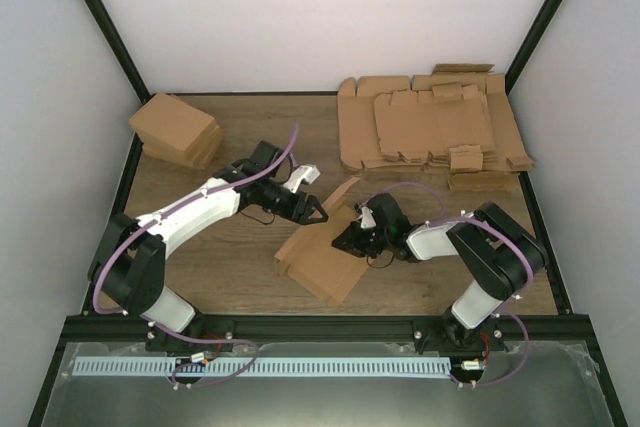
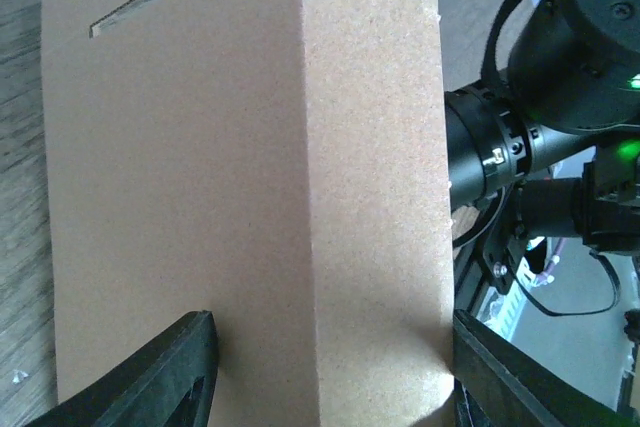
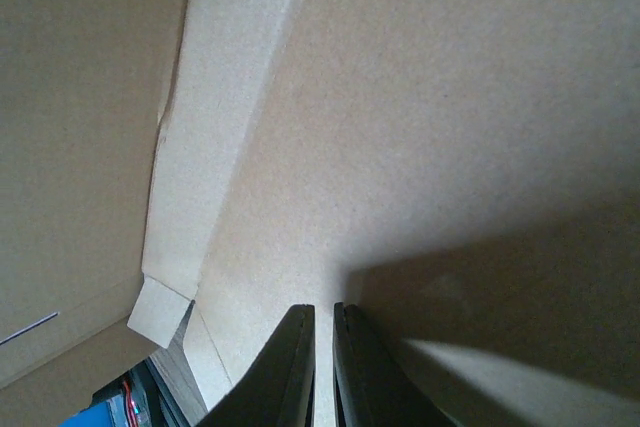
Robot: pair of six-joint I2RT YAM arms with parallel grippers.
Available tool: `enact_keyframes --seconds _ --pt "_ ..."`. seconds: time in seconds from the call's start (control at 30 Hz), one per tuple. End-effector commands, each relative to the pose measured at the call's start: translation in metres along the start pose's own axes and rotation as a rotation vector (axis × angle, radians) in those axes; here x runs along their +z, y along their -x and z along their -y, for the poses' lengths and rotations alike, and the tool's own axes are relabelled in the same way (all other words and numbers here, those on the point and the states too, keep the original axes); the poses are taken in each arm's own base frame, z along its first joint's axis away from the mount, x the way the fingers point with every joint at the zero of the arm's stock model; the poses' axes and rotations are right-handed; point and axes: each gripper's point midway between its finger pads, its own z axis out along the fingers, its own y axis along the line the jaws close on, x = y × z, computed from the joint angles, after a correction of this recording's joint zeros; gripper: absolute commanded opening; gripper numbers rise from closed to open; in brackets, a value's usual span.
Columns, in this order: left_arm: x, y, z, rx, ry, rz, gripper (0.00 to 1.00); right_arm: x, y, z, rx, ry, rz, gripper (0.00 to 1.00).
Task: Fold the paper box
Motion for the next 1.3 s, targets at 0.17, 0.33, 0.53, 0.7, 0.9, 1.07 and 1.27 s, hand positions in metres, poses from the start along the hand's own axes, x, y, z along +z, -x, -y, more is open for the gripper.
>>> enact_keyframes --seconds 0.17,0.33,0.53,0.7,0.9,1.07,1.27 --pt "0.017 -0.014 -0.012 -0.02 0.044 -0.063 0.53 0.005 -0.002 0.031 0.032 -0.137 0.011 0.09" --pt "0.022 -0.02 -0.027 -0.033 0.116 -0.087 0.5 0.004 -0.001 0.028 0.025 -0.13 0.019 0.09" --pt "0.02 -0.015 -0.031 0.017 0.218 -0.081 0.47 -0.001 0.002 0.024 0.013 -0.117 0.043 0.09" --pt "0.02 -0.015 -0.038 0.056 0.306 -0.088 0.44 -0.003 0.005 0.016 -0.005 -0.094 0.055 0.1" --pt "0.016 -0.017 -0.051 0.081 0.395 -0.097 0.44 -0.02 0.015 0.002 -0.071 -0.086 0.124 0.14" --pt "0.014 -0.017 -0.054 0.097 0.421 -0.098 0.44 -0.037 0.026 -0.012 -0.15 -0.105 0.187 0.21" --pt "0.013 -0.016 -0.053 0.109 0.424 -0.101 0.44 -0.063 0.055 -0.03 -0.262 -0.174 0.307 0.23"
